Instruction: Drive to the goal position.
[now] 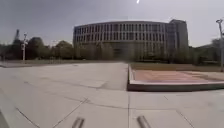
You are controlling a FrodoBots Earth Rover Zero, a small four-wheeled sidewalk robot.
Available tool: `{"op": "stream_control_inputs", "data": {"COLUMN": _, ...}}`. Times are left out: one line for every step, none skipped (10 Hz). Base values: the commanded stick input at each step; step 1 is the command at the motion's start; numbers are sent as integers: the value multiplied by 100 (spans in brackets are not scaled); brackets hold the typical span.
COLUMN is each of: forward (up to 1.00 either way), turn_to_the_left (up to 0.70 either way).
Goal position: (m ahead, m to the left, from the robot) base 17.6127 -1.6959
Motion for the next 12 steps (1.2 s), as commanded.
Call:
{"op": "stream_control_inputs", "data": {"forward": 70, "turn_to_the_left": 0}}
{"op": "stream_control_inputs", "data": {"forward": 70, "turn_to_the_left": 0}}
{"op": "stream_control_inputs", "data": {"forward": 70, "turn_to_the_left": 0}}
{"op": "stream_control_inputs", "data": {"forward": 70, "turn_to_the_left": 0}}
{"op": "stream_control_inputs", "data": {"forward": 70, "turn_to_the_left": 0}}
{"op": "stream_control_inputs", "data": {"forward": 70, "turn_to_the_left": 0}}
{"op": "stream_control_inputs", "data": {"forward": 70, "turn_to_the_left": 0}}
{"op": "stream_control_inputs", "data": {"forward": 70, "turn_to_the_left": 0}}
{"op": "stream_control_inputs", "data": {"forward": 70, "turn_to_the_left": 0}}
{"op": "stream_control_inputs", "data": {"forward": 70, "turn_to_the_left": 0}}
{"op": "stream_control_inputs", "data": {"forward": 70, "turn_to_the_left": 0}}
{"op": "stream_control_inputs", "data": {"forward": 70, "turn_to_the_left": 0}}
